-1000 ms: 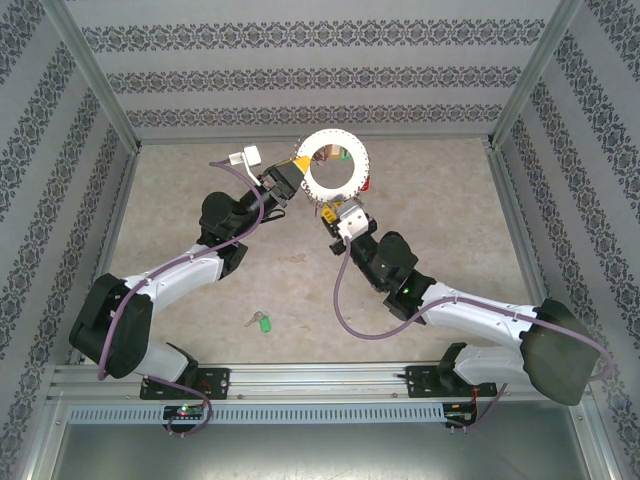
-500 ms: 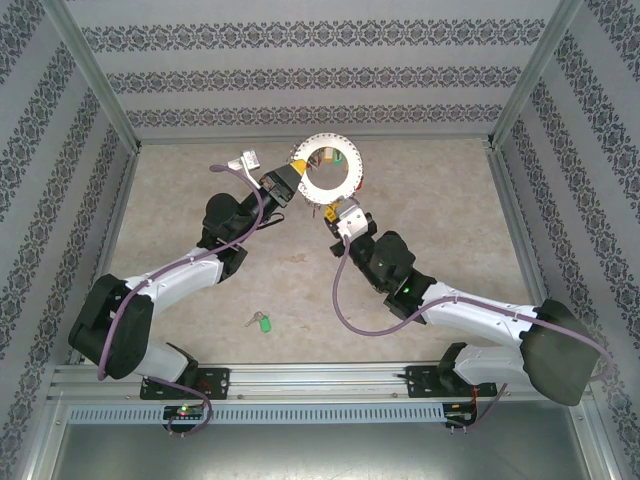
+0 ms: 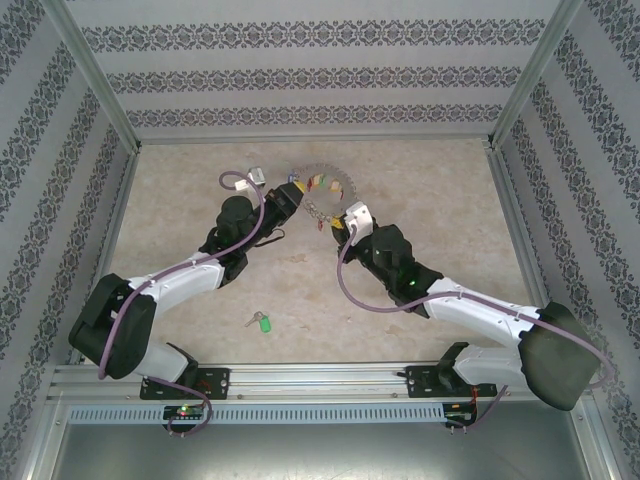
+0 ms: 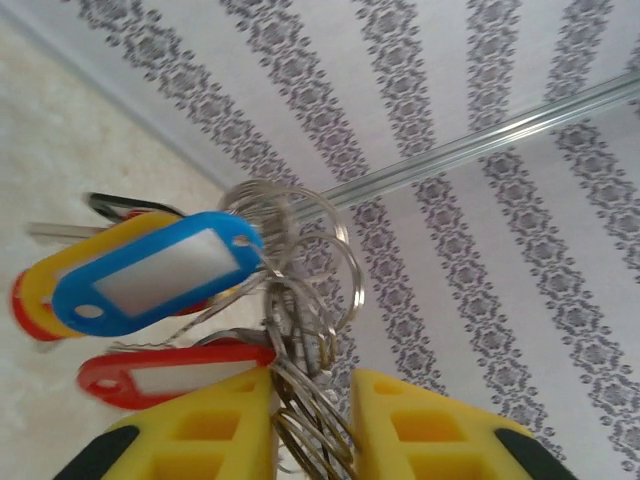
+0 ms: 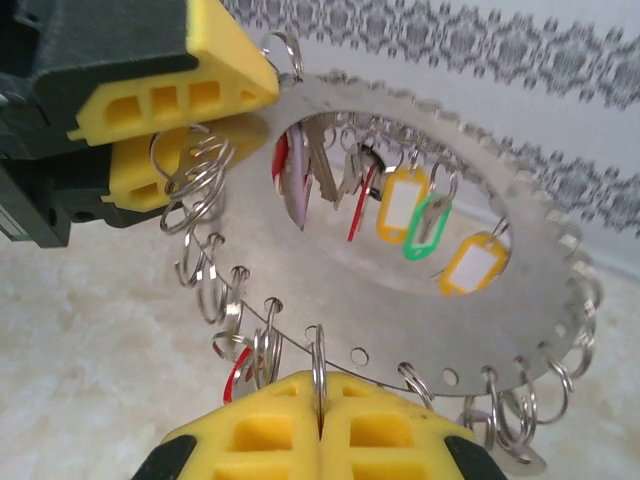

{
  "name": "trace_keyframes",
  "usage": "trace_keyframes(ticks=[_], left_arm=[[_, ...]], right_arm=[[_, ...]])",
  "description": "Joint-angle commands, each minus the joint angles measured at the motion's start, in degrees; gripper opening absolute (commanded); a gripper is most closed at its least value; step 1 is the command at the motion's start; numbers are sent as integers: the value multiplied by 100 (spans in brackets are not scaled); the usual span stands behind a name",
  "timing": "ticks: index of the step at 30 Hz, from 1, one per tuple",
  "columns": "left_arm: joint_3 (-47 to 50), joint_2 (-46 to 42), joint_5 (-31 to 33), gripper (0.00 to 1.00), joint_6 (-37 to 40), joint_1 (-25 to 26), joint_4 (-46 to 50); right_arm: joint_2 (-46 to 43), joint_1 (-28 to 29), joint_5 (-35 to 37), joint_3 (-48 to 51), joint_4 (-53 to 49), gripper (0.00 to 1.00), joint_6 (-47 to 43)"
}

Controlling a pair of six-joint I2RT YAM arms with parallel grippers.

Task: Put the keys on the keyring

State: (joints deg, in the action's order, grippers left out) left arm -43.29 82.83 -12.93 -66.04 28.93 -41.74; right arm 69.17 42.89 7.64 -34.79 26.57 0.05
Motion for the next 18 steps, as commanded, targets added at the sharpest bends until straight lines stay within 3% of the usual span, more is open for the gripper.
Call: trace_keyframes(ticks=[1,13,18], left_arm=[[-12,121,-217,25,-217,71,438],[339,637,-633,36,-471,156,812],[647,601,-667,47,-444,150,858]], right_arm=[[-52,-192,-427,-256,-508,0,416],[145,-958,-1860,-661,-1913,0,270],[535,-1143,-2256,-1326,-3575,0,-703]])
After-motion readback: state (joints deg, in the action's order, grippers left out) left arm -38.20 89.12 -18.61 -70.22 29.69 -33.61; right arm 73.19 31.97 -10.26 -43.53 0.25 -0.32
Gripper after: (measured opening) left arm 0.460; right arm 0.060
